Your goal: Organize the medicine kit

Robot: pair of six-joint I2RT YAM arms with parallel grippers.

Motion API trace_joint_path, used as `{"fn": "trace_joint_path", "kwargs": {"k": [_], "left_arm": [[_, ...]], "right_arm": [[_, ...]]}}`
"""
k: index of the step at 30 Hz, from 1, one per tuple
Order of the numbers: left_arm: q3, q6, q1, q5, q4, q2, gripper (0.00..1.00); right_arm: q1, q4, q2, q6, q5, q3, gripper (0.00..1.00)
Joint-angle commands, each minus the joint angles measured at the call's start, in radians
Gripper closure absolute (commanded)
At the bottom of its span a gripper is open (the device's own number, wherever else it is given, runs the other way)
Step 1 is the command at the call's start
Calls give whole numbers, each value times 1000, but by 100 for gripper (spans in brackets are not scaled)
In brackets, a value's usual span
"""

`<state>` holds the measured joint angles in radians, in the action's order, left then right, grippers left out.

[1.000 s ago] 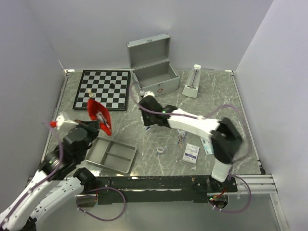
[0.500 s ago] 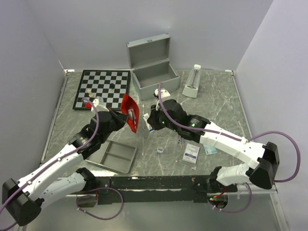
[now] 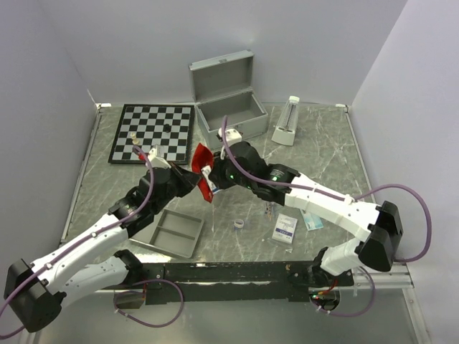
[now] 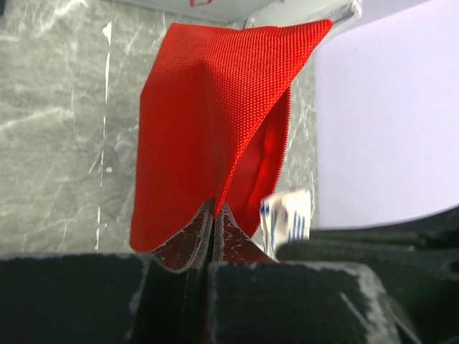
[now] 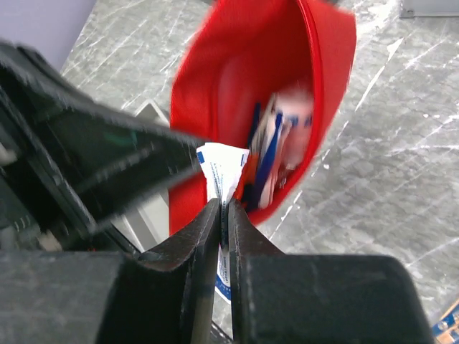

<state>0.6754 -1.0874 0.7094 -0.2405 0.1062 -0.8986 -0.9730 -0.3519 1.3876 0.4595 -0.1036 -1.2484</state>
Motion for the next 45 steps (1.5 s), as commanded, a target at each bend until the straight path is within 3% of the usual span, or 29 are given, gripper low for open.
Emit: {"fn": "trace_joint_path", "kwargs": {"k": [1, 8, 12, 16, 19, 22, 27, 37, 42, 45], "left_arm": [[-5, -16, 25, 6, -62, 23, 99], [-25, -22, 42, -11, -71, 53, 99], [-25, -28, 50, -5, -72, 55, 99], [-37, -34, 65, -8, -80, 63, 99], [-51, -39, 71, -19, -76, 75, 99], [-56, -43, 70, -37, -65, 79, 99], [-53, -62, 70, -94, -16, 75, 99], [-51, -43, 65, -212, 45, 72, 99], [-62, -22, 64, -261, 64, 133, 99], [-74, 6, 65, -273, 69, 182, 99]], "right_arm": [[-9, -12, 45, 36, -39, -77, 86], [-7, -36, 111, 68, -107, -105, 86], [-6, -38, 140, 73, -130, -115, 81], [-6, -35, 148, 65, -134, -117, 66], [-6, -32, 136, 54, -134, -111, 46], [-7, -33, 100, 48, -134, -100, 36], [-7, -87, -24, 42, -157, -76, 32], [68, -177, -412, 45, -255, 223, 29], [85, -259, -333, 47, -194, 326, 29], [73, -147, -289, 54, -113, 415, 30]]}}
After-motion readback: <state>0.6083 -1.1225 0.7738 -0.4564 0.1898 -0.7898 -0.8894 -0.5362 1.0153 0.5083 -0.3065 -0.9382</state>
